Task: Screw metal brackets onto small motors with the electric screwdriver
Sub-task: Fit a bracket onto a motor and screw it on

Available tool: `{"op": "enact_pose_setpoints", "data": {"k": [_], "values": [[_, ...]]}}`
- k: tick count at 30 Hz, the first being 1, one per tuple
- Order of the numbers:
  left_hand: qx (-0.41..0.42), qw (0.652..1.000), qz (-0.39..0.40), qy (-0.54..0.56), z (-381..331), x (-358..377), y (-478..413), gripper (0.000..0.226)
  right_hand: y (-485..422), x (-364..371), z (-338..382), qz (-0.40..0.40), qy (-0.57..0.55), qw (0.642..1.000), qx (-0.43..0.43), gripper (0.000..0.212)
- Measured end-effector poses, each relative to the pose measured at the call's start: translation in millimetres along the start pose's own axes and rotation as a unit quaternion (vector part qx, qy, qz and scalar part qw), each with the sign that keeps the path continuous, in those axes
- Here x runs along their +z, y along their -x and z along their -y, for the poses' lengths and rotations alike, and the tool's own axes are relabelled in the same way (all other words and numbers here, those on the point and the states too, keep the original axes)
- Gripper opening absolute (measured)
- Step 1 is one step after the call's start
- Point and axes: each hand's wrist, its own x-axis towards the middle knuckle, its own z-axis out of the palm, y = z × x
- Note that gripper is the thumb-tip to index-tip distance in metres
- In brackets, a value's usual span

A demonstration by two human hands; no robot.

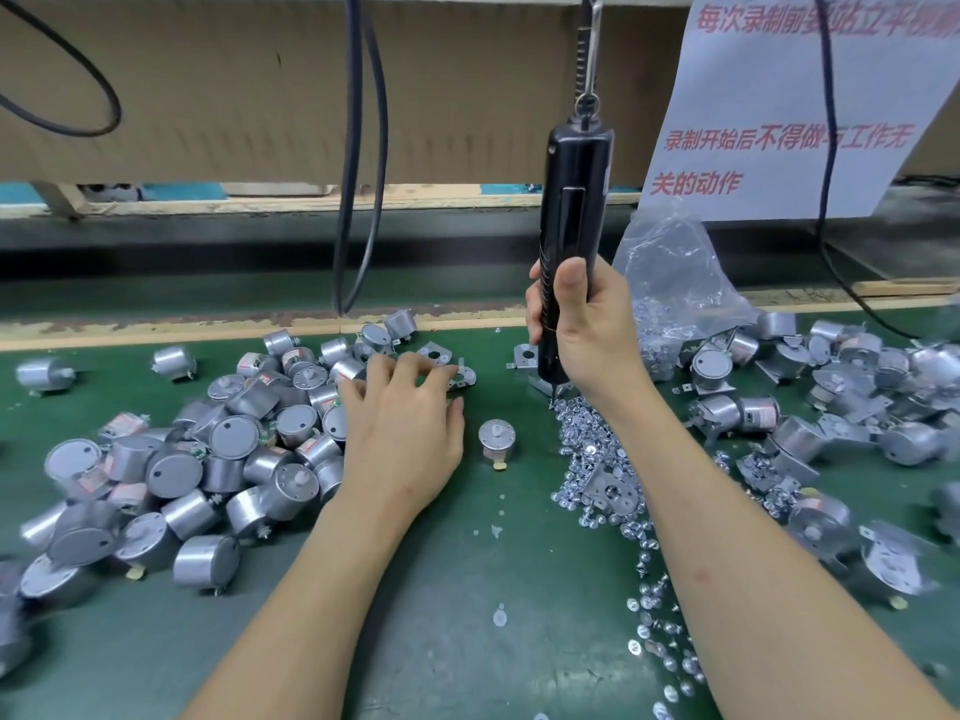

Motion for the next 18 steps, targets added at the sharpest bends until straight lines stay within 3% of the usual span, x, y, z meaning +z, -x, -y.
{"op": "enact_pose_setpoints", "data": {"k": [5,18], "values": [[0.026,0.995,0.039,-0.083,-1.5,4.5,-0.7,0.03,1.2,0.2,0.0,0.003,-0.005,1.0,0.004,0.08],[0.022,0.997,0.02,-0.076,-1.5,9.6,-4.4,0.027,2.2,0.4,1.1,-0.001,-0.012,1.0,0.007,0.083]]}}
